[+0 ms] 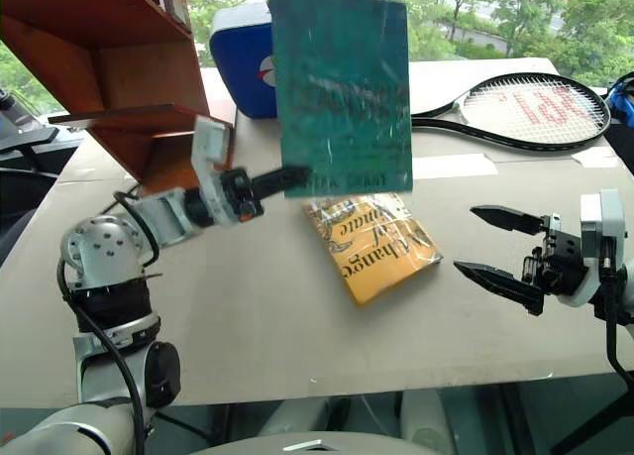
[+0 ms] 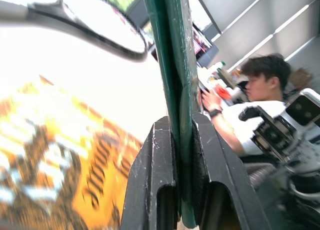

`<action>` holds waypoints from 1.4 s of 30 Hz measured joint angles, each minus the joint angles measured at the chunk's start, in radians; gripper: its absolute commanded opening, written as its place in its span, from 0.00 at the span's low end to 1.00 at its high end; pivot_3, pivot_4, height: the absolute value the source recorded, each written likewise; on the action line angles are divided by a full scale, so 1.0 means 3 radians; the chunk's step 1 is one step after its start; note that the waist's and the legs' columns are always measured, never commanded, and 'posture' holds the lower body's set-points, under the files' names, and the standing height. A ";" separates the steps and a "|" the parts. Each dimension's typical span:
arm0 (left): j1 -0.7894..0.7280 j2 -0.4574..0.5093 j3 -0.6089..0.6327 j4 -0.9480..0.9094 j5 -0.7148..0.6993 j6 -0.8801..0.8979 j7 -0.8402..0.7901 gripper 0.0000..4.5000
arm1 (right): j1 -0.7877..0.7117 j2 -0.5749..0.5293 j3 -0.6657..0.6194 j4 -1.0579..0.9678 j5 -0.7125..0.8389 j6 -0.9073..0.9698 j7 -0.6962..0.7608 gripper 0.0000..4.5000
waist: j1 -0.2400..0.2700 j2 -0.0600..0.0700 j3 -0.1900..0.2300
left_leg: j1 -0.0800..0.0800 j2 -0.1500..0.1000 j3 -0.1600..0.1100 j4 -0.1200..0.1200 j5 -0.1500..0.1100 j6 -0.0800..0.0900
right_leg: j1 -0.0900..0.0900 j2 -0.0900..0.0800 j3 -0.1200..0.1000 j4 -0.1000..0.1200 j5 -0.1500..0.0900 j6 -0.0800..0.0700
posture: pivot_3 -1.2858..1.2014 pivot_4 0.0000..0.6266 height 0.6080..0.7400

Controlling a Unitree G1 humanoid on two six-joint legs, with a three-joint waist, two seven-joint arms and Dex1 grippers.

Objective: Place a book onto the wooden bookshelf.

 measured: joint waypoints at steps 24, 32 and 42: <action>0.0872 0.2918 -0.0035 0.0407 0.3898 -0.4252 -0.0690 0.01 | -0.1649 0.0243 0.0327 0.0979 0.0061 0.0338 -0.0125 1.00 | -0.0093 -0.0008 0.0020 | -0.0047 0.0000 -0.0004 -0.0006 -0.0001 -0.0001 | -0.0060 -0.0001 -0.0021 0.0000 0.0004 -0.0007 | 0.52 0.24 1.00; 0.1312 0.3063 0.0474 0.0857 0.4238 -0.4735 -0.0570 0.01 | -0.1826 0.0424 0.0306 0.1049 0.0141 0.0421 -0.0352 1.00 | -0.0090 -0.0008 0.0020 | -0.0050 -0.0003 -0.0004 -0.0006 -0.0001 -0.0001 | -0.0062 -0.0005 -0.0025 0.0001 0.0005 -0.0007 | 0.52 0.24 1.00; 0.1601 0.3138 0.0506 0.1111 0.4251 -0.4839 -0.0677 0.01 | -0.1705 0.0443 0.0266 0.1044 0.0104 0.0409 -0.0352 1.00 | -0.0113 -0.0007 0.0020 | -0.0049 -0.0003 0.0001 -0.0005 -0.0001 -0.0001 | -0.0065 -0.0004 -0.0022 0.0008 0.0005 -0.0007 | 0.52 0.24 1.00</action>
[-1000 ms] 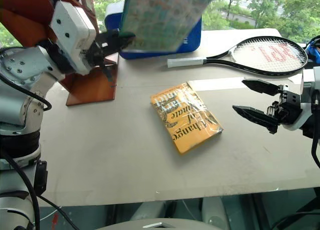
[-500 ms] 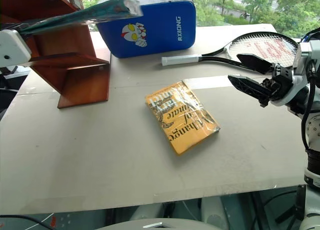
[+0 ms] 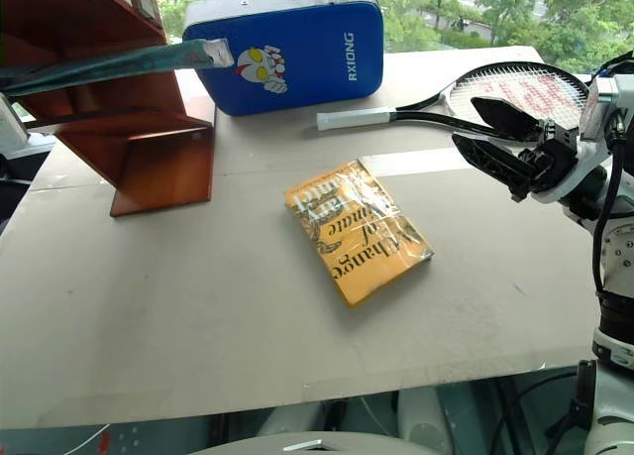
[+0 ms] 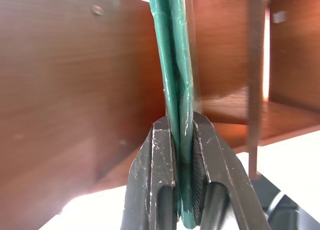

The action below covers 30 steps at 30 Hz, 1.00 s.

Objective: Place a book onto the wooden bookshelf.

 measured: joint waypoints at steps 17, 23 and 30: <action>0.0601 -0.0340 0.0789 -0.0507 0.0167 0.0574 -0.0122 0.99 | -0.0007 0.0018 0.0030 0.0205 -0.0135 -0.0027 0.0175 1.00 | -0.0084 0.0001 0.0000 | 0.0002 0.0001 0.0003 0.0001 0.0000 0.0000 | -0.0001 0.0001 0.0002 0.0004 0.0000 0.0000 | 0.52 0.24 1.00; 0.0576 -0.0954 0.1177 -0.1310 -0.0750 0.1439 -0.0465 0.99 | -0.0088 -0.0008 0.0094 0.0423 -0.0303 -0.0112 0.0361 1.00 | -0.0075 0.0001 -0.0001 | 0.0001 0.0001 0.0002 0.0006 0.0000 0.0000 | 0.0000 -0.0002 0.0002 0.0006 0.0000 0.0000 | 0.52 0.24 1.00; 0.1213 -0.1971 0.0781 -0.2243 -0.1935 0.2718 -0.0594 0.99 | 0.0468 -0.0109 0.0215 0.0615 -0.0880 -0.0610 0.0593 1.00 | -0.0066 0.0011 -0.0015 | 0.0004 0.0001 0.0005 0.0012 0.0000 0.0000 | 0.0005 -0.0005 0.0001 0.0007 0.0000 0.0000 | 0.52 0.24 1.00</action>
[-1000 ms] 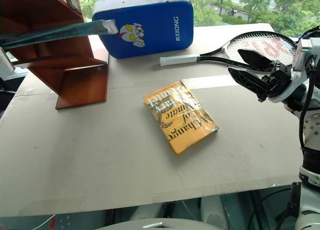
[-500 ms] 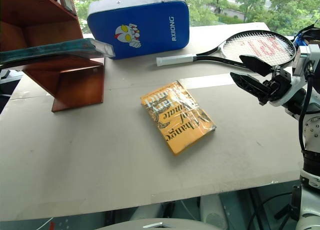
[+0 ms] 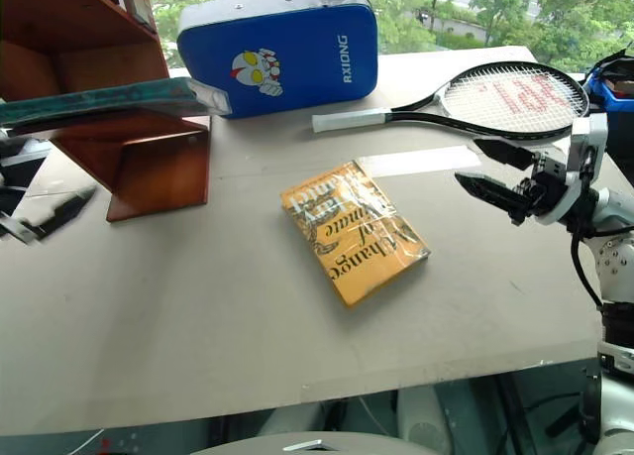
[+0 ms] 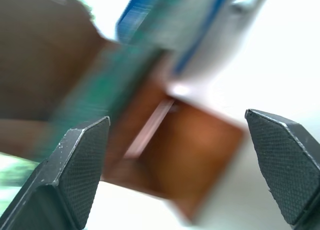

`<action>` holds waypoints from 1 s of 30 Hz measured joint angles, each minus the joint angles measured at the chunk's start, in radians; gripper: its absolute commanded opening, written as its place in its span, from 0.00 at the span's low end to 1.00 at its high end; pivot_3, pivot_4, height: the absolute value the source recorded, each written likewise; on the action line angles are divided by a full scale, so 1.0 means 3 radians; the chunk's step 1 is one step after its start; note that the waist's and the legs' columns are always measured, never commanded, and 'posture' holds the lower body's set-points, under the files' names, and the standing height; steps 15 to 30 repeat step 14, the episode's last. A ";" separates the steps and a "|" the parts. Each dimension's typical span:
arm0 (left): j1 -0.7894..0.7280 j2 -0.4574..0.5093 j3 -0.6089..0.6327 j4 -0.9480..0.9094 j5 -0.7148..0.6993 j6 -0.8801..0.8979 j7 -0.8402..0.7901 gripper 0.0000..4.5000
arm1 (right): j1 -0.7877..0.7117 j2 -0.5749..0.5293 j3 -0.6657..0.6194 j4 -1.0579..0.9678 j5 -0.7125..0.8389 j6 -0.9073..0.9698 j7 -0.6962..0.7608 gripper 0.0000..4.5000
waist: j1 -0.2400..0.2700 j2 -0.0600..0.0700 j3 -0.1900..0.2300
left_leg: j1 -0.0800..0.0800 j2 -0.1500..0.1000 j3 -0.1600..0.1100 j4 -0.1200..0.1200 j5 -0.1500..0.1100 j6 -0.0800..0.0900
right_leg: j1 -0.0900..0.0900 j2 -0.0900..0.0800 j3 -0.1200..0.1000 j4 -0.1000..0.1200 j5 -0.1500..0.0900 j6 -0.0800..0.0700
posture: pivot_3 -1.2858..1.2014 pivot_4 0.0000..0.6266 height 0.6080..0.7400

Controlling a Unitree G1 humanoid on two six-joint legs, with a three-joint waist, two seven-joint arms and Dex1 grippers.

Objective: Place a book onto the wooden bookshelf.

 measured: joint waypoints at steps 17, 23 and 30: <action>0.0791 -0.1409 -0.1834 0.0209 0.0526 -0.0765 0.1154 0.99 | 0.1219 0.0299 0.0099 0.0488 -0.1005 -0.1539 -0.0254 1.00 | 0.0122 0.0005 -0.0013 | 0.0095 0.0008 0.0030 -0.0010 -0.0002 -0.0001 | 0.0074 0.0010 0.0031 0.0022 0.0004 -0.0005 | 0.52 0.24 1.00; 0.0791 -0.1409 -0.1834 0.0209 0.0526 -0.0765 0.1154 0.99 | 0.1219 0.0299 0.0099 0.0488 -0.1005 -0.1539 -0.0254 1.00 | 0.0122 0.0005 -0.0013 | 0.0095 0.0008 0.0030 -0.0010 -0.0002 -0.0001 | 0.0074 0.0010 0.0031 0.0022 0.0004 -0.0005 | 0.52 0.24 1.00; 0.0791 -0.1409 -0.1834 0.0209 0.0526 -0.0765 0.1154 0.99 | 0.1219 0.0299 0.0099 0.0488 -0.1005 -0.1539 -0.0254 1.00 | 0.0122 0.0005 -0.0013 | 0.0095 0.0008 0.0030 -0.0010 -0.0002 -0.0001 | 0.0074 0.0010 0.0031 0.0022 0.0004 -0.0005 | 0.52 0.24 1.00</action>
